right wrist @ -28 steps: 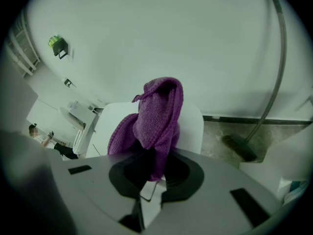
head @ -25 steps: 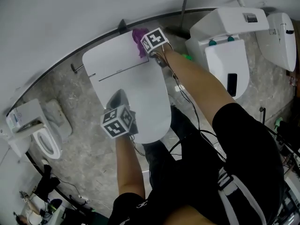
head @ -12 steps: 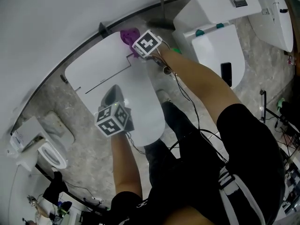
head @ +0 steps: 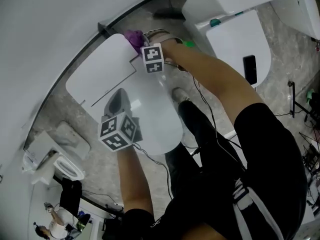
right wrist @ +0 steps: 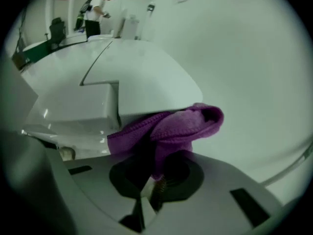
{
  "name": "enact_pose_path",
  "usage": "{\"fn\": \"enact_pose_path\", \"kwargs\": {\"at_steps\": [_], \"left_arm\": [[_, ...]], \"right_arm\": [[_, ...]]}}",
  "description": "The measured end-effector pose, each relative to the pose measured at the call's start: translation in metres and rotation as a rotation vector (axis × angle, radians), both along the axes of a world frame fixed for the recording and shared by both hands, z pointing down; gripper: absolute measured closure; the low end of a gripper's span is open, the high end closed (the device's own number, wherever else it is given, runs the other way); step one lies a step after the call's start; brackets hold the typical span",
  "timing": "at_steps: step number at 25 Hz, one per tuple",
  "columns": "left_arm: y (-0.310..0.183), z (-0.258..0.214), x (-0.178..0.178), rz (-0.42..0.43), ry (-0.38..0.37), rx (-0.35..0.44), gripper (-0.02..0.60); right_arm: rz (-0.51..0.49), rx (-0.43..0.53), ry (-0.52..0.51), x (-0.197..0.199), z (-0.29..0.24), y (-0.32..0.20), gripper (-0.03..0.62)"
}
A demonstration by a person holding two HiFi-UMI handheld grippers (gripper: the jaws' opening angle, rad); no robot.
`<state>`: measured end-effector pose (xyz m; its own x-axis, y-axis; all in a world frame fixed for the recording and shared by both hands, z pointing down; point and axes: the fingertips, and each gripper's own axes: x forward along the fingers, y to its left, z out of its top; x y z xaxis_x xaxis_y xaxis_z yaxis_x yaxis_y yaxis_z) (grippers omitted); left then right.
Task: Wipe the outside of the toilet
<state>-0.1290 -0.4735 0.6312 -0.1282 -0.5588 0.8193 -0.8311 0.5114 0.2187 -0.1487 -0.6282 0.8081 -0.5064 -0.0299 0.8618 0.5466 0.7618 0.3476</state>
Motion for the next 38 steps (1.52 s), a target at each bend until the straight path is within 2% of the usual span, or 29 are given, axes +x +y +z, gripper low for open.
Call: {"fn": "enact_pose_path", "kwargs": {"at_steps": [6, 10, 13, 15, 18, 24, 31, 38], "left_arm": [[-0.007, 0.018, -0.012, 0.012, 0.004, -0.008, 0.572], [-0.012, 0.033, -0.009, 0.025, 0.025, -0.015, 0.572], [-0.01, 0.039, -0.004, 0.034, 0.042, -0.022, 0.572], [-0.005, 0.044, 0.002, 0.037, 0.057, -0.026, 0.572], [0.007, 0.054, 0.013, 0.05, 0.072, -0.045, 0.572], [0.036, 0.078, 0.032, 0.001, 0.154, -0.085, 0.572], [0.063, 0.083, 0.044, 0.011, 0.116, -0.115, 0.572], [0.083, 0.084, 0.071, 0.0, 0.134, -0.107, 0.572]], "right_arm": [[-0.227, 0.085, 0.022, -0.019, 0.035, 0.009, 0.551], [-0.309, 0.09, 0.07, -0.021, 0.06, 0.008, 0.553], [-0.367, 0.093, 0.145, -0.012, 0.079, 0.01, 0.553], [-0.373, 0.082, 0.186, -0.004, 0.09, 0.015, 0.553], [-0.345, 0.051, 0.179, 0.004, 0.096, 0.024, 0.553], [-0.44, 0.022, 0.206, 0.05, 0.107, 0.055, 0.553], [-0.467, 0.023, 0.197, 0.09, 0.106, 0.086, 0.553], [-0.424, -0.01, 0.19, 0.136, 0.103, 0.126, 0.553]]}}
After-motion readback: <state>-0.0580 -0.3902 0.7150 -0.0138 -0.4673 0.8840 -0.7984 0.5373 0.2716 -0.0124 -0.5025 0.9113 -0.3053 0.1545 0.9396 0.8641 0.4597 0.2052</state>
